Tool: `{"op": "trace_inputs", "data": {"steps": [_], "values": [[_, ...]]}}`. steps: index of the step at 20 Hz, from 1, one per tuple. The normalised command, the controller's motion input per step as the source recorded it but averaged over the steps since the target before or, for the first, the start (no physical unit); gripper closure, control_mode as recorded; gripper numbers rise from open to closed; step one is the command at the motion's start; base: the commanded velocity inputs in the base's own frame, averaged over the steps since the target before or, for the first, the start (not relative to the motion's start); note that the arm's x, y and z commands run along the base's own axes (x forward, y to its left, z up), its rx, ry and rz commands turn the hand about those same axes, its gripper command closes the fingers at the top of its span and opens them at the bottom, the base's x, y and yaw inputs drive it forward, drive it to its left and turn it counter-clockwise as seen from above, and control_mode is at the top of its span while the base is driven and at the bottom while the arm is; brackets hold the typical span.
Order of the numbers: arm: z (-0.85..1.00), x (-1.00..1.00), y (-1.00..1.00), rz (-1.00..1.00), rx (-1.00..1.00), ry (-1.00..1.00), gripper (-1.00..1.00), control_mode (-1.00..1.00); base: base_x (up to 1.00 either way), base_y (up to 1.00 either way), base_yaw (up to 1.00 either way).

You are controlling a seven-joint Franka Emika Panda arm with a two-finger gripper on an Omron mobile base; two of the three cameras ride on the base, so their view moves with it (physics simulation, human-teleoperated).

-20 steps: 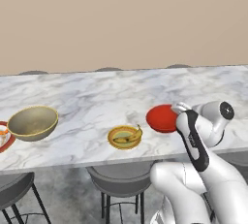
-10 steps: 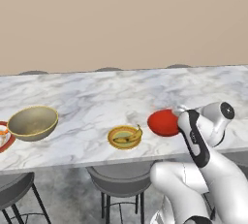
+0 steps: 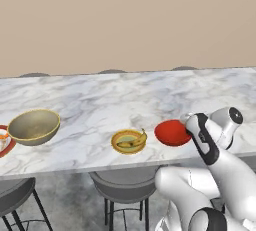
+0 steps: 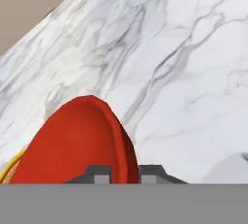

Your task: Take the smaller bowl and place it next to the appetizer plate on the dining counter , and place the larger bowl next to the plate with cooked food.

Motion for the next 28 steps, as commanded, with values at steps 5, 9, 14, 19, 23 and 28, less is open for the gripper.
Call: {"op": "trace_inputs", "data": {"steps": [5,9,14,19,23,28], "values": [[-0.61,0.10,0.23,0.00,0.00,0.00,1.00,-1.00,0.00,0.00,0.00],[-0.56,0.28,0.36,0.00,0.00,0.00,1.00,-1.00,0.00,0.00,0.00],[-0.48,0.29,0.42,0.00,-0.01,0.00,1.00,-1.00,0.00,0.00,0.00],[-0.44,0.12,0.19,0.00,0.00,-0.01,1.00,-1.00,0.00,0.00,0.00],[-0.41,0.10,0.02,0.00,0.00,-0.09,1.00,-1.00,0.00,0.00,0.00],[-0.29,0.09,0.00,0.00,0.00,-0.13,1.00,-1.00,0.00,0.00,0.00]]}}
